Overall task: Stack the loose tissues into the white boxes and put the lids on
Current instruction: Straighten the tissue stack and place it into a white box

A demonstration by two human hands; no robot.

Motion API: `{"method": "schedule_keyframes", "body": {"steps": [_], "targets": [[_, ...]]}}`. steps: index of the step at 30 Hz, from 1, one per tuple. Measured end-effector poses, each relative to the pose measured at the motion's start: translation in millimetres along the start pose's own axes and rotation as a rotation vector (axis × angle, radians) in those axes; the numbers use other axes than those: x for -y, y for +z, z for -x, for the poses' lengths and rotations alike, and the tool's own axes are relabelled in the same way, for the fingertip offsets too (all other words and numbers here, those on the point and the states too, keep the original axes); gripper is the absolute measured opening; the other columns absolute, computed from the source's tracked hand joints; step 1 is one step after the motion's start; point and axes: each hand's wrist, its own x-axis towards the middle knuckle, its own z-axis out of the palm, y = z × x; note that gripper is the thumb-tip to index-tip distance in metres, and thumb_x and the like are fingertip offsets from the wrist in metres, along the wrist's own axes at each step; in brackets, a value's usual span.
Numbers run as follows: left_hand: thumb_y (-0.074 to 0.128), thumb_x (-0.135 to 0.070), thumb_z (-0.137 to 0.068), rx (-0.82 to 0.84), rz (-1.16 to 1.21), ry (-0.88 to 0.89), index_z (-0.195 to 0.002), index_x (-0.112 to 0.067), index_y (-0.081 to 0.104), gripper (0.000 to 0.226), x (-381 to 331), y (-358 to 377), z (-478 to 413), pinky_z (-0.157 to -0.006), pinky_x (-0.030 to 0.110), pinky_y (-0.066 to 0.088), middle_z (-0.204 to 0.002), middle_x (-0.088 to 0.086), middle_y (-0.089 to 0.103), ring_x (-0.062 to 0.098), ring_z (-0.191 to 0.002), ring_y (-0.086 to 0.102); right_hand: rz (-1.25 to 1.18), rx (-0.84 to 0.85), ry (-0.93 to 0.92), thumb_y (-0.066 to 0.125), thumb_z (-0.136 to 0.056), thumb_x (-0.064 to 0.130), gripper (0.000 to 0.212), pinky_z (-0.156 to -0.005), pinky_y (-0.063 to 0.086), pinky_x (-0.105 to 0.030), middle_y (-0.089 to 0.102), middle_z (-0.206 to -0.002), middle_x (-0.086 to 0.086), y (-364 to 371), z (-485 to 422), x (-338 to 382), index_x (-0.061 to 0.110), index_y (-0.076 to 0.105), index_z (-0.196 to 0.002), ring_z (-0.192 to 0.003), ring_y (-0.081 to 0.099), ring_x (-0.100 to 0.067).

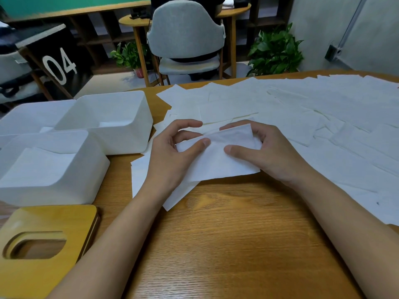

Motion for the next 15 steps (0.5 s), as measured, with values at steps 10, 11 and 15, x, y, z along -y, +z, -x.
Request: {"method": "schedule_keyframes", "body": {"steps": [10,11,15], "targets": [[0.083,-0.022,-0.09,-0.032,0.025,-0.033,-0.118,-0.024,0.072,0.03,-1.6,8.3,0.9,-0.098,0.038,0.055,-0.093,-0.003,0.08,0.009,-0.101,0.074,0.127,0.004,-0.072,0.076,-0.095,0.025,0.047,-0.106,0.045,-0.028,0.057,-0.134,0.035,5.2,1.7,3.2,0.048,0.061,-0.133,-0.124,0.051,0.008],[0.083,-0.022,-0.09,-0.038,0.024,-0.038,-0.118,-0.024,0.072,0.03,-1.3,8.2,0.7,-0.101,0.041,0.055,-0.094,-0.003,0.08,0.009,-0.101,0.074,0.137,-0.001,-0.074,0.073,-0.096,0.024,0.05,-0.109,0.044,-0.029,0.055,-0.134,0.037,5.2,1.7,3.1,0.051,0.058,-0.136,-0.126,0.049,0.009],[0.083,-0.026,-0.091,-0.061,0.017,-0.061,-0.116,-0.027,0.072,0.028,2.2,8.1,-0.7,-0.098,0.046,0.056,-0.095,-0.005,0.08,0.009,-0.101,0.074,0.131,-0.005,-0.106,0.064,-0.102,0.018,0.062,-0.12,0.038,-0.042,0.045,-0.147,0.035,5.1,0.8,2.5,0.054,0.044,-0.148,-0.139,0.042,0.004]]}}
